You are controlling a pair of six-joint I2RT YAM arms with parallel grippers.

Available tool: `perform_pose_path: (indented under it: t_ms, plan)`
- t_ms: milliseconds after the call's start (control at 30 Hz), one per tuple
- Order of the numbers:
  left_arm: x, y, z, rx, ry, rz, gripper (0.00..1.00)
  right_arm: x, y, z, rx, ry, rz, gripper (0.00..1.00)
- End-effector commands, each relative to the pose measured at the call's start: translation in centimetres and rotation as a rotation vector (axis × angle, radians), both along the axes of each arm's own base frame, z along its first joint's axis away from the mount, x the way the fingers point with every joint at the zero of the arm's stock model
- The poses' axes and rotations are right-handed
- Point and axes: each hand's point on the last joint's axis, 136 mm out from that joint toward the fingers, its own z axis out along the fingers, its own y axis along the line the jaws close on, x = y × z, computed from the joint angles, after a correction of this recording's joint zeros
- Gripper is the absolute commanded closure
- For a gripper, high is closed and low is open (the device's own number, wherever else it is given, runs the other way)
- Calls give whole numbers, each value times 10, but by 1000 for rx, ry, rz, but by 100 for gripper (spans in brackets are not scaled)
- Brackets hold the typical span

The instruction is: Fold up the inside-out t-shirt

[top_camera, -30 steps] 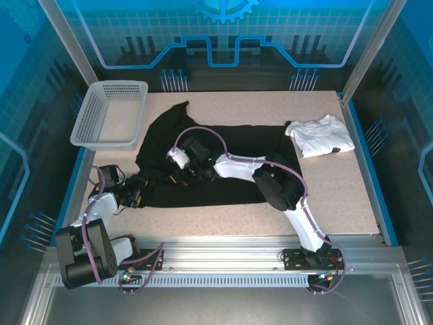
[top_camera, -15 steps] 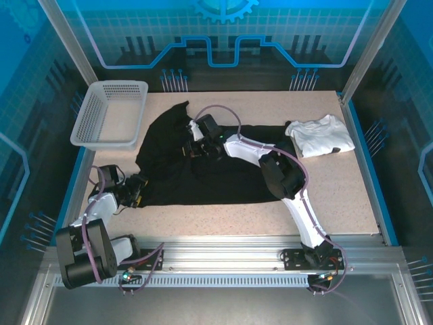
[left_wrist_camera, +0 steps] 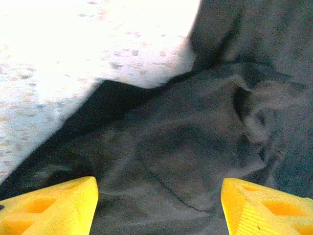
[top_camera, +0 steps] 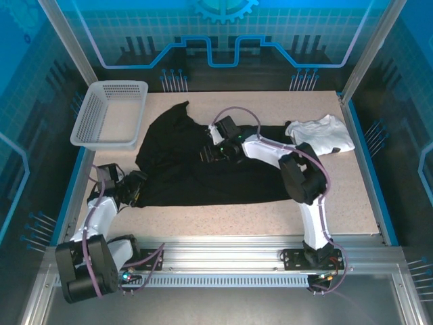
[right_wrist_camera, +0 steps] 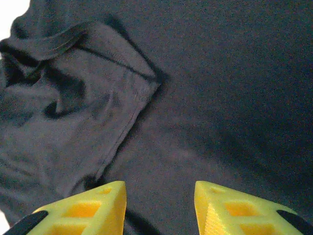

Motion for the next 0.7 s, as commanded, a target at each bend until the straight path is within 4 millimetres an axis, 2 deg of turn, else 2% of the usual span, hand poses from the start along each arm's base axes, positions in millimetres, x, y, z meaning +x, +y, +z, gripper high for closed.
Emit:
perform_pose_path:
  t_ms: [0,133,333,500,667]
  plan:
    - [21,-11,30,119,-80,-101,32,-13,-14,24,-9,-81,33,58]
    - [50,-41,43,192,-135,-222,35,-28,-30,17,-40,-64,22,57]
    - [95,-58,27,157,-115,-270,40,-39,-40,14,-57,-49,19,57]
    - [139,-48,12,201,-105,-248,43,-45,-55,27,-83,-81,8,56]
    - [184,-29,14,255,-129,-198,43,-59,-89,38,-125,-103,-43,55]
